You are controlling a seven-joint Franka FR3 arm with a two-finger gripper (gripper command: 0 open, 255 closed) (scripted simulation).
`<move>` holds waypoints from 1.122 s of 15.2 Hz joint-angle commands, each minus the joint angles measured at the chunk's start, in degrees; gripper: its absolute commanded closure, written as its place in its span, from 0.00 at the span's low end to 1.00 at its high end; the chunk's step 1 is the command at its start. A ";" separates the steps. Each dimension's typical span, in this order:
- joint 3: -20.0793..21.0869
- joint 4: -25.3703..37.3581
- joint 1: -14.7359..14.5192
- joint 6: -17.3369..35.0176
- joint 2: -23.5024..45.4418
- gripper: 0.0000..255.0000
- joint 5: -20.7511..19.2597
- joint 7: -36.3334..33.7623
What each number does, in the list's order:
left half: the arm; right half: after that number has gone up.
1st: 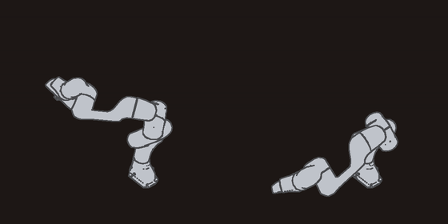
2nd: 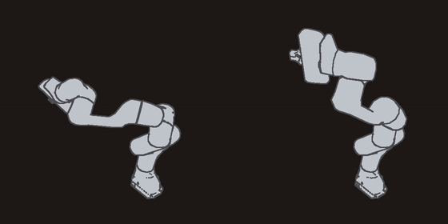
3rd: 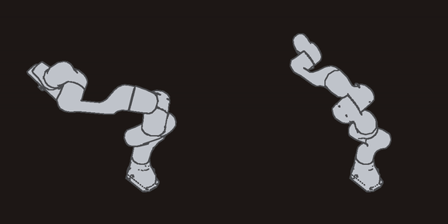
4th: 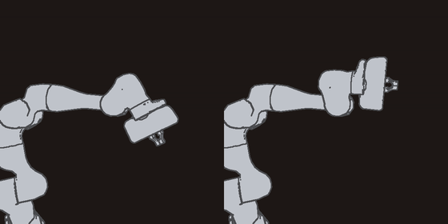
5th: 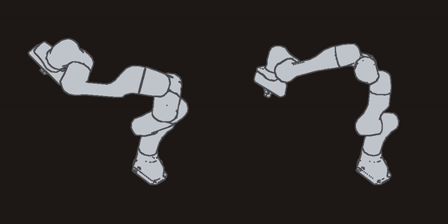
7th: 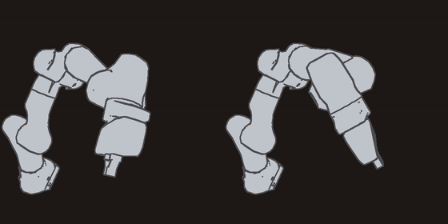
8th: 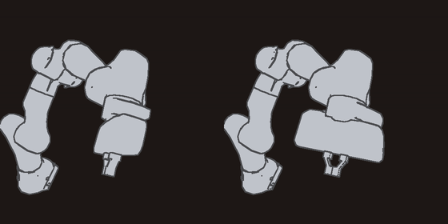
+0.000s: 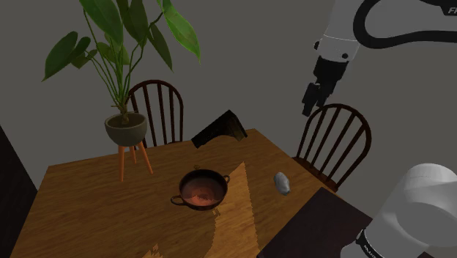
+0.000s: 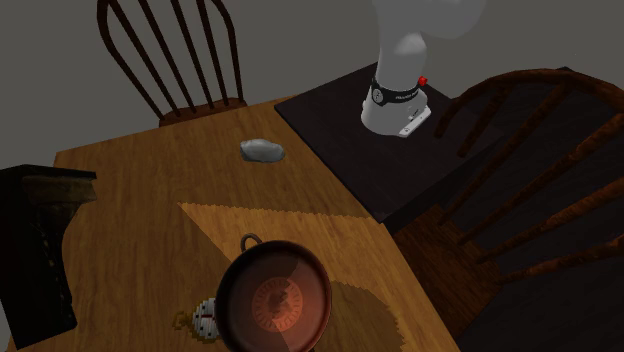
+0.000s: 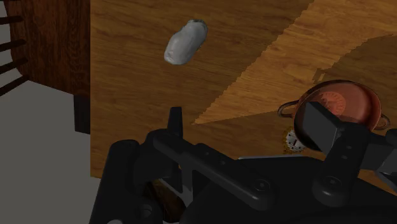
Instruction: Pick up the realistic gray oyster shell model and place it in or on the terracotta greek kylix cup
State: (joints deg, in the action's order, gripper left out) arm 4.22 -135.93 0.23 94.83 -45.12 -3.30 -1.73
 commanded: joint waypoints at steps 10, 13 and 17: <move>-4.47 -14.65 3.16 18.01 2.82 0.00 0.64 -1.72; -5.99 -18.47 4.22 24.72 5.58 0.00 0.94 -2.05; -8.11 -22.53 5.41 34.34 10.99 0.00 1.63 -2.15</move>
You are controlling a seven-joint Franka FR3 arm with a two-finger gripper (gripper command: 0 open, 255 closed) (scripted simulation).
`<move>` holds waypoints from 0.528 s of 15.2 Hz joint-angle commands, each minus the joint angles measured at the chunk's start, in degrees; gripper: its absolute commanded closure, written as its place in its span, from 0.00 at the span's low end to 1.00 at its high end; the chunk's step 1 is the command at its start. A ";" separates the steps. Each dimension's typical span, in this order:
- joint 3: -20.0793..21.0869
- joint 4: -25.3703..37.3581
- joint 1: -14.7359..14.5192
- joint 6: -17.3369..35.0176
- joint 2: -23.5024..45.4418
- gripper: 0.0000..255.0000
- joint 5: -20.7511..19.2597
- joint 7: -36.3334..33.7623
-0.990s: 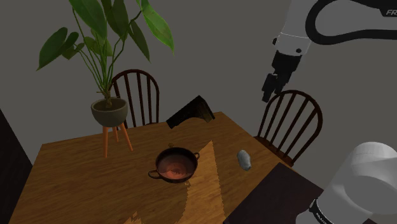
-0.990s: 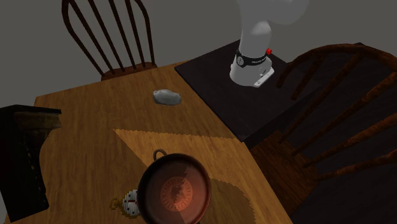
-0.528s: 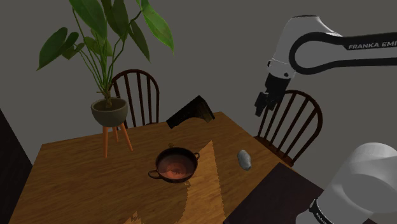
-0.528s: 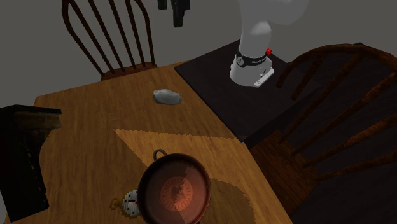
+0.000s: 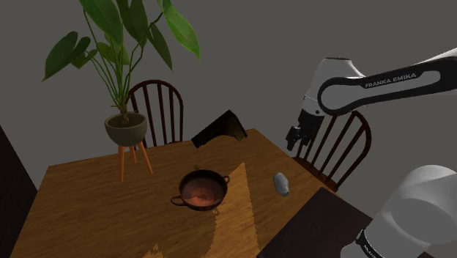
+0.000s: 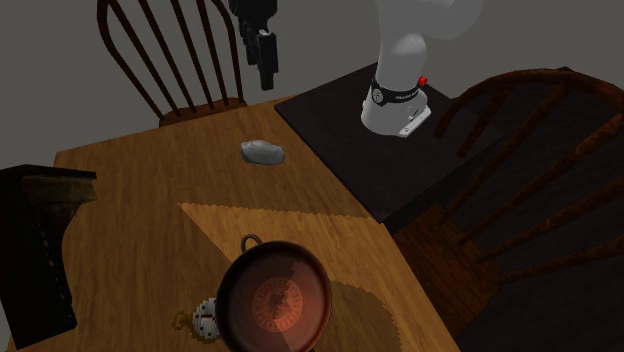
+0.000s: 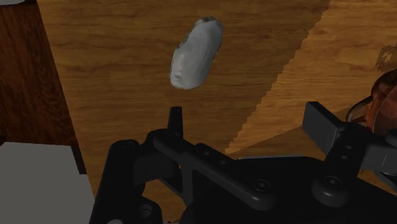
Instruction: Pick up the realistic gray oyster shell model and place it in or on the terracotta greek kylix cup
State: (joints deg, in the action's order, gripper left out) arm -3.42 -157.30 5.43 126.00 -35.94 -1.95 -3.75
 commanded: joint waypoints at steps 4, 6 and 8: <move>-2.84 -3.86 0.78 13.48 9.33 0.00 1.78 0.45; -4.22 -4.63 0.61 18.80 13.85 0.00 3.19 1.23; -5.85 -4.98 -0.10 24.11 18.84 0.00 5.43 2.62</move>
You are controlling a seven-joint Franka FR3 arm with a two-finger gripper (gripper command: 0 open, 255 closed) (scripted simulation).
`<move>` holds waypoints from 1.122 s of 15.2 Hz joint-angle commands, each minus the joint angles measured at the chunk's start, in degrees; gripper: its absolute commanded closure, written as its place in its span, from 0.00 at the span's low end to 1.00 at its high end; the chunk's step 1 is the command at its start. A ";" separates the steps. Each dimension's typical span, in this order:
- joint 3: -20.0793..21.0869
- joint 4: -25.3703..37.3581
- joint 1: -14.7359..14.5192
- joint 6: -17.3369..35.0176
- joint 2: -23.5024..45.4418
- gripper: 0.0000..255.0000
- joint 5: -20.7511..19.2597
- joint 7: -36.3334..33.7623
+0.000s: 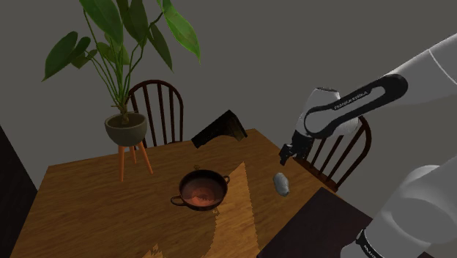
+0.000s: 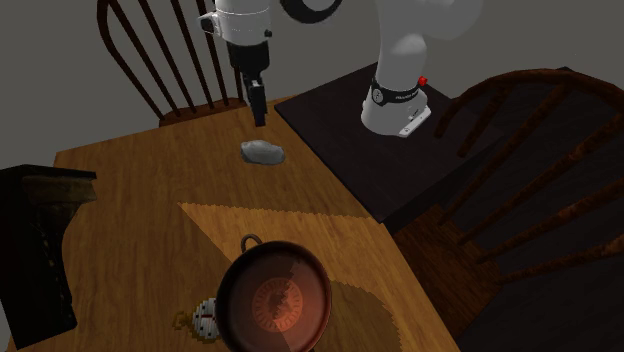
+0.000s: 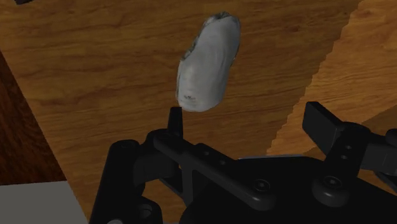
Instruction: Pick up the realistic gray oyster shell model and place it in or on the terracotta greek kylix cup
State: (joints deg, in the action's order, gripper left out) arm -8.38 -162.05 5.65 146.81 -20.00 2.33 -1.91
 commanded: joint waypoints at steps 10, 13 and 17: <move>-3.67 3.88 -6.45 19.63 25.31 0.00 32.88 23.43; -0.74 5.41 -5.13 21.36 28.96 0.00 39.82 28.81; 1.07 6.29 -4.07 22.24 30.84 0.00 43.20 31.52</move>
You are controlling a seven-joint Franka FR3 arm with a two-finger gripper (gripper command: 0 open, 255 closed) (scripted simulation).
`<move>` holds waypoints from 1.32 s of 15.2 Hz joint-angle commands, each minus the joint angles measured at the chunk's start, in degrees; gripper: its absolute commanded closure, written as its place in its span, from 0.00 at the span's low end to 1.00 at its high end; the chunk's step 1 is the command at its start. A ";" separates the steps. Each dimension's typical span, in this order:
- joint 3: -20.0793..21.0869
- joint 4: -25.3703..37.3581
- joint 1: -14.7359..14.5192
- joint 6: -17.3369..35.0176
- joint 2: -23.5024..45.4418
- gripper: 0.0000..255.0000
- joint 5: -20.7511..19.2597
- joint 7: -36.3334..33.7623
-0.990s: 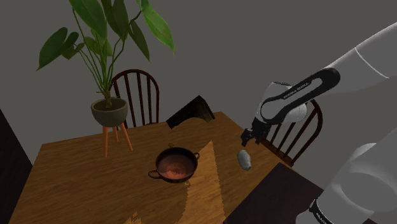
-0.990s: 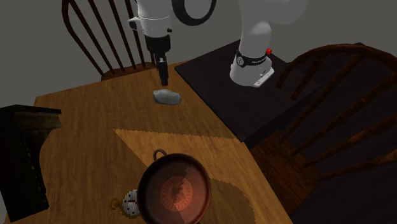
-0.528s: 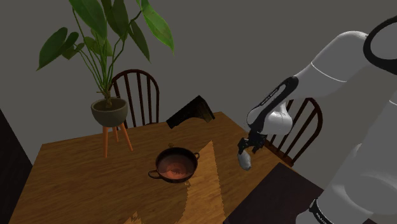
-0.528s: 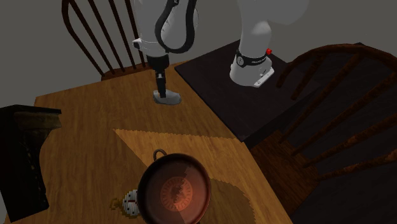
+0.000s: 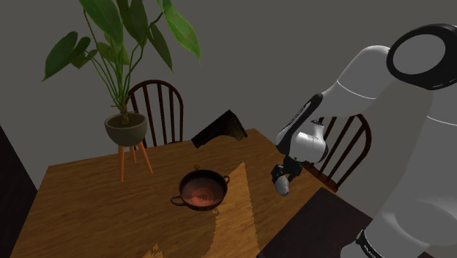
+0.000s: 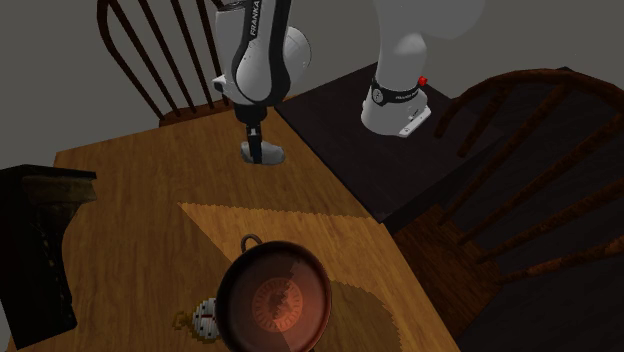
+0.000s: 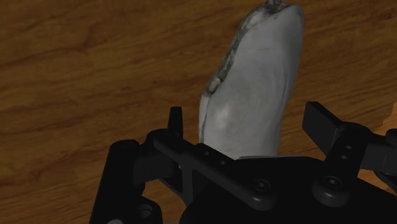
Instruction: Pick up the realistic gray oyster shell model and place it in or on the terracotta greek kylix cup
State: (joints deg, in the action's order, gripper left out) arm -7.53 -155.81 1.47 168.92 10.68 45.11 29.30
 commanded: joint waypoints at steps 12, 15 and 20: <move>0.23 0.09 0.13 0.12 0.21 1.00 0.43 0.33; 0.22 0.05 0.11 0.13 0.17 1.00 0.42 0.31; -5.02 -2.21 -2.96 -2.83 -5.68 1.00 -11.10 -9.18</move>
State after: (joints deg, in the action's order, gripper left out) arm -11.64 -157.66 -0.95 166.69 6.10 36.47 22.15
